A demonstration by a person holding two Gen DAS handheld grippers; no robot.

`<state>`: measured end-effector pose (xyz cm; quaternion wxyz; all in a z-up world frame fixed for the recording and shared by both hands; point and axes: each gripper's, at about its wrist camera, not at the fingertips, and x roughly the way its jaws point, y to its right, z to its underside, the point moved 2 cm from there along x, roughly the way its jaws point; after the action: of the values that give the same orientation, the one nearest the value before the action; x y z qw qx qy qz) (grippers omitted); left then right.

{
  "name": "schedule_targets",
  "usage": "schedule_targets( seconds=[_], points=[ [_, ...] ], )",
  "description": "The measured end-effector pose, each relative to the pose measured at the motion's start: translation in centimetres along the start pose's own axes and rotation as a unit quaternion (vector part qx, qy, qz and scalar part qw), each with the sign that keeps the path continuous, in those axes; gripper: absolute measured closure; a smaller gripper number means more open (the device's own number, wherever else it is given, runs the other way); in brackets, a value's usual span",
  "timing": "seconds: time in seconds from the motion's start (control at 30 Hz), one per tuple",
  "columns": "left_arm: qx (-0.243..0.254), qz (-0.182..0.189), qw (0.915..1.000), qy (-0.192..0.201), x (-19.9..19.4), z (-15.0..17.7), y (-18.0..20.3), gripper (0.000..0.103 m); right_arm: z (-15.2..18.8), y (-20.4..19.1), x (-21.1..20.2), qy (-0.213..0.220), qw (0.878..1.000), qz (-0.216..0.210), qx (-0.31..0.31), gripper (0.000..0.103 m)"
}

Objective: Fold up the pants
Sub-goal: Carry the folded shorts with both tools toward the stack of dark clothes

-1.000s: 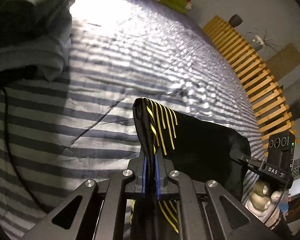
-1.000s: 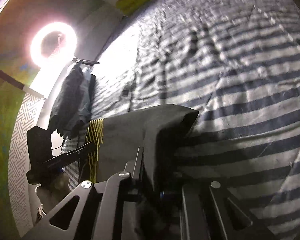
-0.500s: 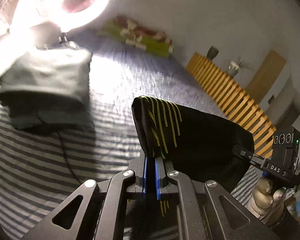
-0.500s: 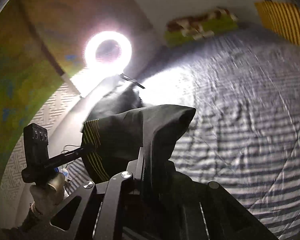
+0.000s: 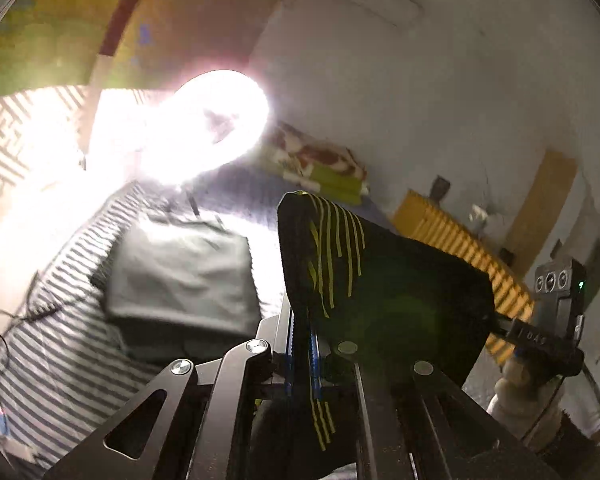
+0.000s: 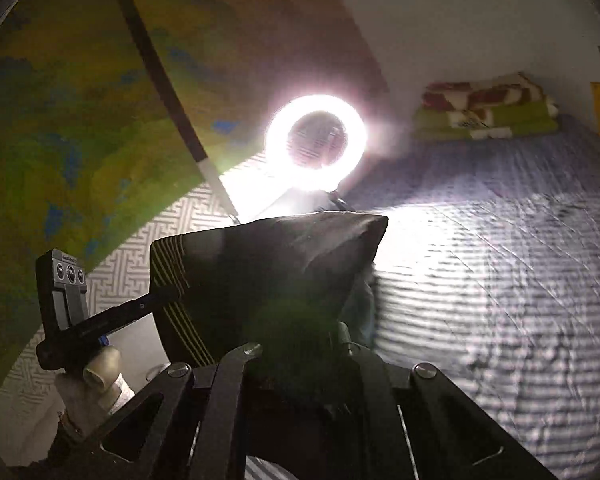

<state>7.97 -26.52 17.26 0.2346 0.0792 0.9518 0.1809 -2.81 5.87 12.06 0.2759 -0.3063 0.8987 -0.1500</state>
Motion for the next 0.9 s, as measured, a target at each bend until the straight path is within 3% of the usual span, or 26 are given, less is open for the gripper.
schedule_targets(
  seconds=[0.13,0.27,0.47,0.53,0.73,0.9],
  points=[
    [0.002,-0.022,0.9994,0.028,-0.2,-3.8,-3.3,0.098,-3.1,-1.4,4.4,-0.002,1.000,-0.026,0.000,0.096],
    [-0.006,-0.036,0.9988,0.034,2.2,-7.6,-7.7,0.098,-6.0,-1.7,10.4,-0.012,0.999,-0.039,0.004,0.096],
    [-0.054,-0.073,0.9959,0.001,11.1,-11.2,-17.1,0.098,-8.8,0.8,22.0,-0.046,0.998,-0.041,0.023,0.096],
    [-0.068,-0.082,0.9943,-0.013,14.1,-11.5,-19.8,0.098,-9.0,1.9,26.6,-0.064,0.997,-0.030,0.021,0.096],
    [-0.095,-0.111,0.9877,-0.057,22.4,-11.3,-26.6,0.098,-9.2,5.2,35.0,-0.093,0.995,0.005,0.031,0.096],
    [-0.094,-0.132,0.9833,-0.084,27.0,-9.5,-28.3,0.098,-8.4,7.4,39.5,-0.119,0.992,0.048,0.010,0.096]
  ],
)
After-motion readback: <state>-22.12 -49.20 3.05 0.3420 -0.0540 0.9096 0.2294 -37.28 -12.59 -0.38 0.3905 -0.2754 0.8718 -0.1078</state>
